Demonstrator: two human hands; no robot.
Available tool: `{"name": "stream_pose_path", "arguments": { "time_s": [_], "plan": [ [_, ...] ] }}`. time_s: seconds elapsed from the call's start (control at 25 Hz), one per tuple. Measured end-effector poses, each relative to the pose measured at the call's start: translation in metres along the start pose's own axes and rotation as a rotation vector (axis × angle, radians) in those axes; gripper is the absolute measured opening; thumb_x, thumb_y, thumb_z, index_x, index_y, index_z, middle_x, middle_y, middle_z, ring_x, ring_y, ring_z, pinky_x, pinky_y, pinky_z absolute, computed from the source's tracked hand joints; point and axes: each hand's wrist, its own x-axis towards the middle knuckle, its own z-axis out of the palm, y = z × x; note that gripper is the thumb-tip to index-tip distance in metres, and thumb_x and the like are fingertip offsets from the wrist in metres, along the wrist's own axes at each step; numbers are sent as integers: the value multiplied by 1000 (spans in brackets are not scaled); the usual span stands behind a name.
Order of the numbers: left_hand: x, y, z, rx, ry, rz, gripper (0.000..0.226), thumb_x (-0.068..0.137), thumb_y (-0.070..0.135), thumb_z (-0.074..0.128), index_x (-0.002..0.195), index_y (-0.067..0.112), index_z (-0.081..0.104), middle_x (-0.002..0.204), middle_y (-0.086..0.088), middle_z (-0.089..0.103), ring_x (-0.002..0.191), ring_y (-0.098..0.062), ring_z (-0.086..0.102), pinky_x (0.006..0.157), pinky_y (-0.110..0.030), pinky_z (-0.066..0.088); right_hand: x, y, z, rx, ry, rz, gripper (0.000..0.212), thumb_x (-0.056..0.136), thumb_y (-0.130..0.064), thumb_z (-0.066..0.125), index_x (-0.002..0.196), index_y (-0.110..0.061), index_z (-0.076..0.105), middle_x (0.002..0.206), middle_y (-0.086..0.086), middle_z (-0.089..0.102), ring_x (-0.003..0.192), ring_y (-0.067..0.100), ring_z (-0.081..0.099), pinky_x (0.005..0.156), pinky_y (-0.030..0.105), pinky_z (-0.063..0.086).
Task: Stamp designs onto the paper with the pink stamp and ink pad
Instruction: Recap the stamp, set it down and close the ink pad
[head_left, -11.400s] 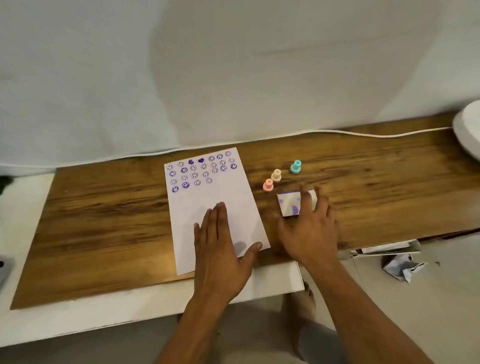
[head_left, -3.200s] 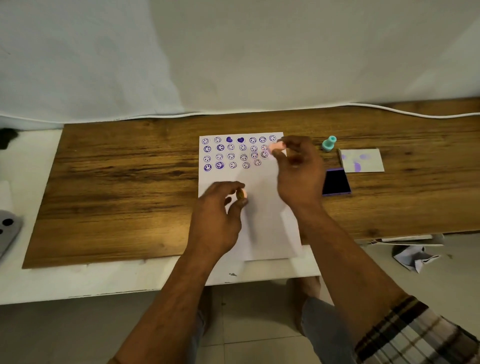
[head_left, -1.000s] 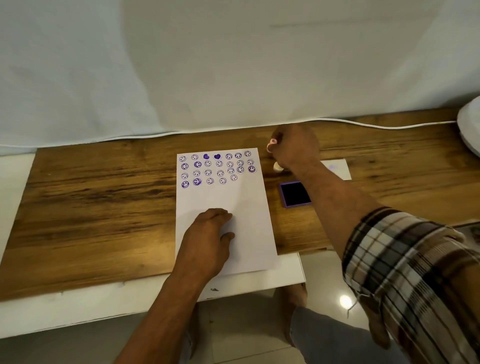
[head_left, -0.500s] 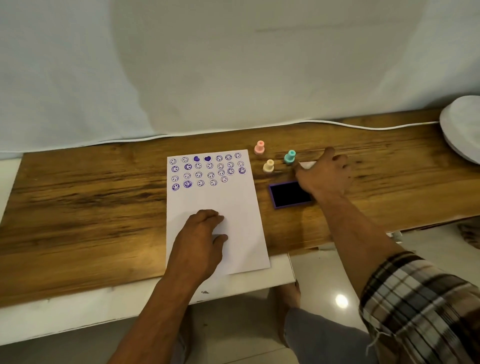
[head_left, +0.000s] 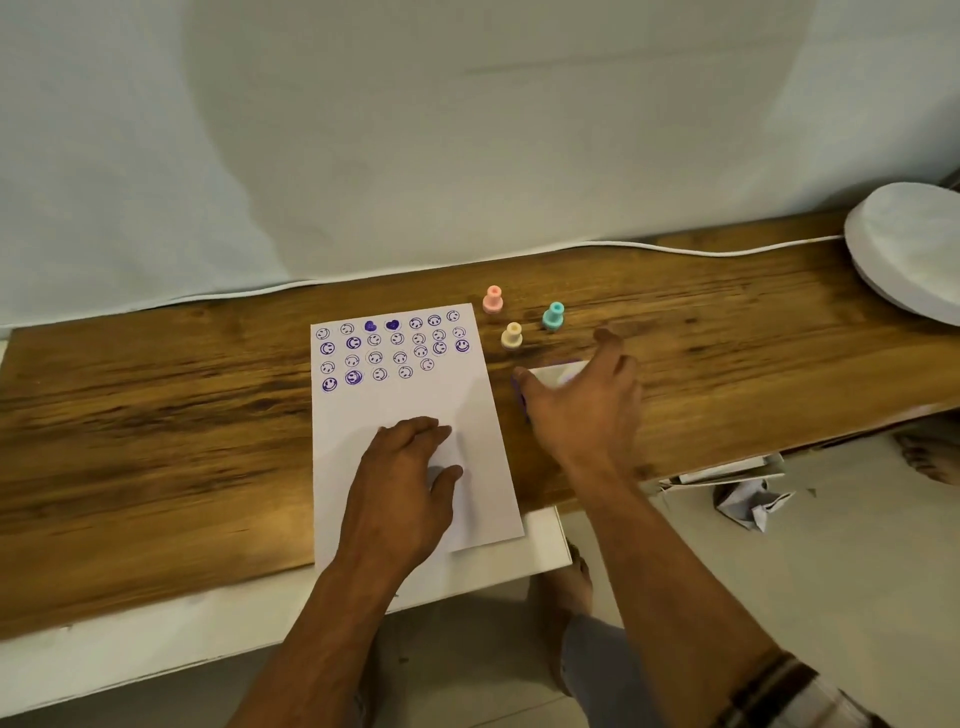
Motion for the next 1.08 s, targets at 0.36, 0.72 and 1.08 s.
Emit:
{"name": "stream_pose_path", "arguments": {
  "time_s": [0.36,0.72,1.08],
  "plan": [
    [5,-2,5,7,5,3,49,87,34,76,133,20,65,140,-2,64,126,-26,60,106,-30,34,7,5,18,-134,20,-69,101,76,-71,75,151,-18,33,151,14,48,137,37,48,108,51,46],
    [3,0,3,5,0,16,49,87,35,75,133,19,65,140,-3,64,127,-26,60,107,-32,35,9,4,19,-214,-11,-119,90,81,-73,67,148,-20,39,149,15,49,137,36,45,106,49,44],
    [3,6,5,-3,2,14,51,86,38,76,133,21,65,140,-3,64,128,-26,59,108,-33,33,7,5,11,-257,-163,-136,93,80,-74,70,152,-26,36,159,11,42,146,36,37,113,54,40]
  ]
}}
